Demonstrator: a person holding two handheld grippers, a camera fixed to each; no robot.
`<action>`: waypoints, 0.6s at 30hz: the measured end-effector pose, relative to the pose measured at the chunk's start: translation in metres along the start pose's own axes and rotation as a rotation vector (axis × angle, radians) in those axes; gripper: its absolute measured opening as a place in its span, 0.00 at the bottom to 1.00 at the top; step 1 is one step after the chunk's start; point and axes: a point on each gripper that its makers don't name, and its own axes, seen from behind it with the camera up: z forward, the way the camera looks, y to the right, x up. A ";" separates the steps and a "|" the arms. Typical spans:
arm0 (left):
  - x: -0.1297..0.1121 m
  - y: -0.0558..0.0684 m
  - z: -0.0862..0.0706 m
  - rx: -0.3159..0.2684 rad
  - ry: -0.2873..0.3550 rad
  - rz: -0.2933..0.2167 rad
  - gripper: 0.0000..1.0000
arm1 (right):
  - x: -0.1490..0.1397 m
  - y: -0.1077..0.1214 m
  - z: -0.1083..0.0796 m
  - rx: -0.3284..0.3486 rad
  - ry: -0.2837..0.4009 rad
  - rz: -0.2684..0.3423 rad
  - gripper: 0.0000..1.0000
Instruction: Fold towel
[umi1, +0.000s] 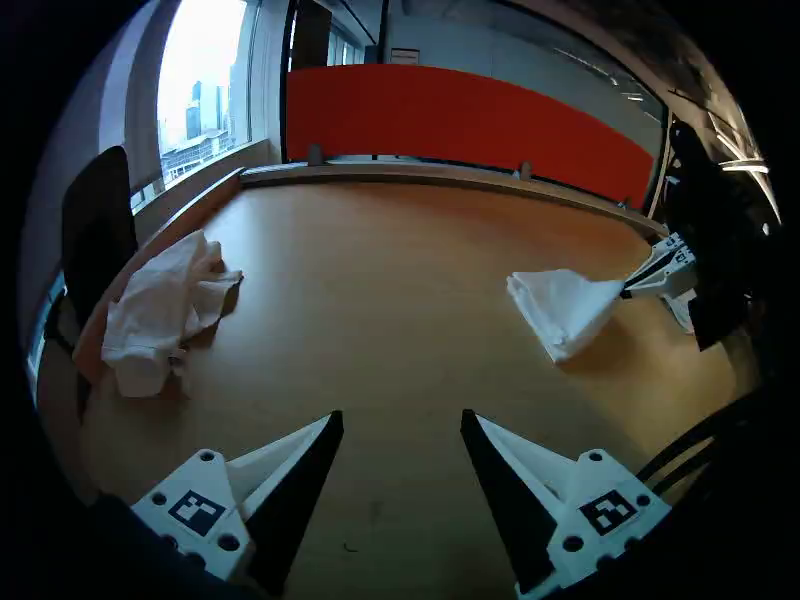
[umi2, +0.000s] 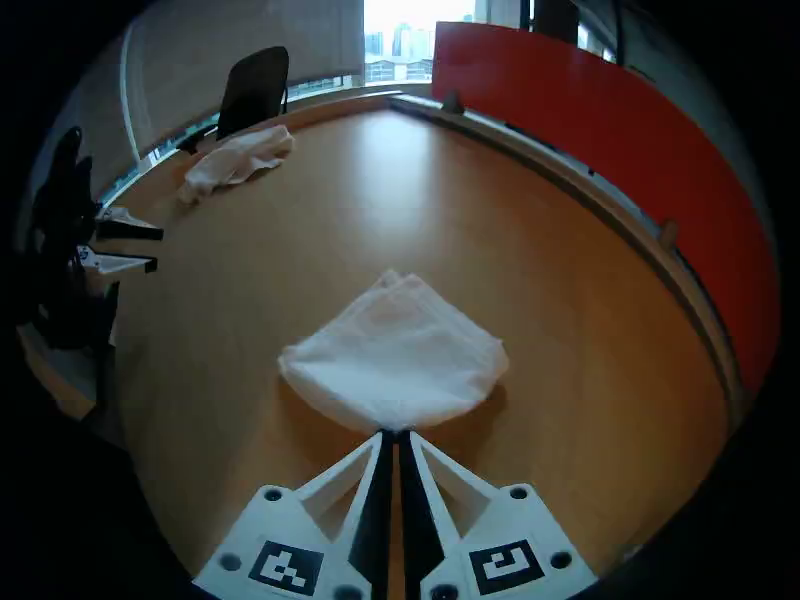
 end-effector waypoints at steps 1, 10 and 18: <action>0.001 0.000 0.000 -0.001 0.001 0.000 0.87 | 0.007 0.001 -0.003 0.001 0.009 0.001 0.04; 0.011 0.000 0.003 -0.004 0.011 -0.009 0.87 | 0.066 0.015 -0.035 -0.008 0.057 -0.017 0.04; 0.020 0.003 0.006 -0.015 0.018 -0.016 0.87 | 0.094 0.035 -0.070 -0.022 0.089 -0.008 0.04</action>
